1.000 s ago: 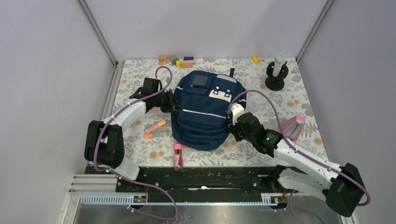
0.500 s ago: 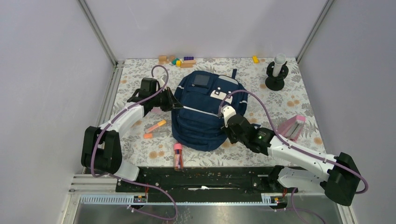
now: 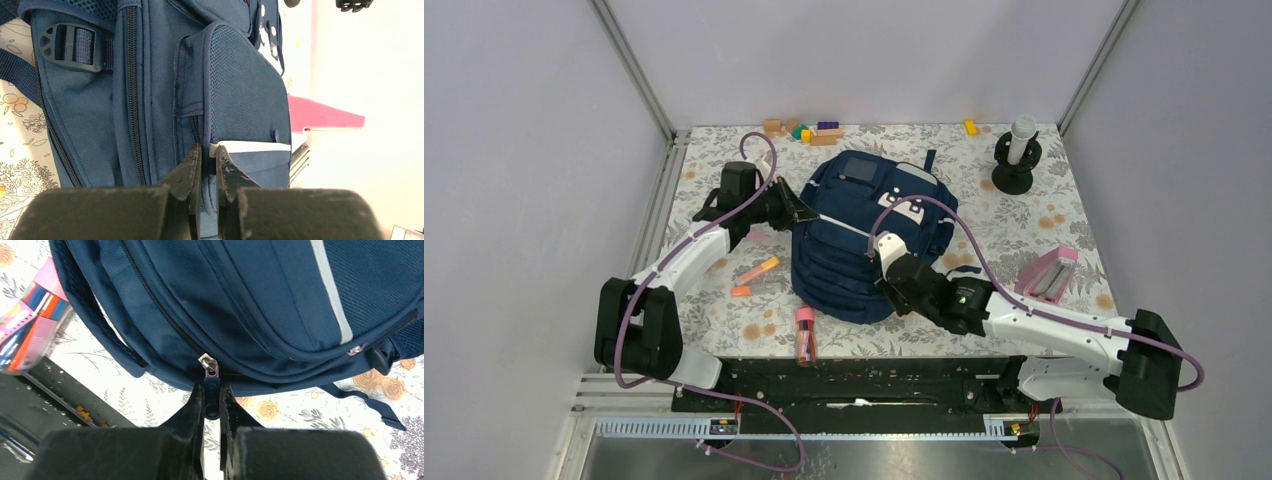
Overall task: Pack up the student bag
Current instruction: Unzip the student bag at the center of the board.
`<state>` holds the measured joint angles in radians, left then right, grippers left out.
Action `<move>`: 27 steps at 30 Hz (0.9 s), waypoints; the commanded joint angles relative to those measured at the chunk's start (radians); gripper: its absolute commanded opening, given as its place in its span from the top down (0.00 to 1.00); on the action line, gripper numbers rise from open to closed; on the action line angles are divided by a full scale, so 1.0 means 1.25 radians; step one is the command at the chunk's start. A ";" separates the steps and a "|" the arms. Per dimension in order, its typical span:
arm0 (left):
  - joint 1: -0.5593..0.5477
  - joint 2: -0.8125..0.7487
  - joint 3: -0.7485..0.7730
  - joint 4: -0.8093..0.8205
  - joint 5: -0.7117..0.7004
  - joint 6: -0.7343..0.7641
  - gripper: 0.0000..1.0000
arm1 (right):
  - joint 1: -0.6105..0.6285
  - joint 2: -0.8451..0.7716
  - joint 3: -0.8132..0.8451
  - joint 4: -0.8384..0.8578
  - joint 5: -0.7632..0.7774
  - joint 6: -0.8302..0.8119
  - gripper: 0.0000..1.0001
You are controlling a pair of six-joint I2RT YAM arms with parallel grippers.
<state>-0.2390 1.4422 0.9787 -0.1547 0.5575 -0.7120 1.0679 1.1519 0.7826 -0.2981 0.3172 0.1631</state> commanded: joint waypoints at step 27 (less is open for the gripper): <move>-0.025 -0.063 -0.013 0.159 0.024 -0.033 1.00 | 0.056 0.309 0.301 0.231 0.040 -0.006 1.00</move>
<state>-0.2508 1.4082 0.9546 -0.0784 0.5480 -0.7170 1.1263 1.4982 1.0481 -0.1223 0.3405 0.2157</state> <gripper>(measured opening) 0.065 0.090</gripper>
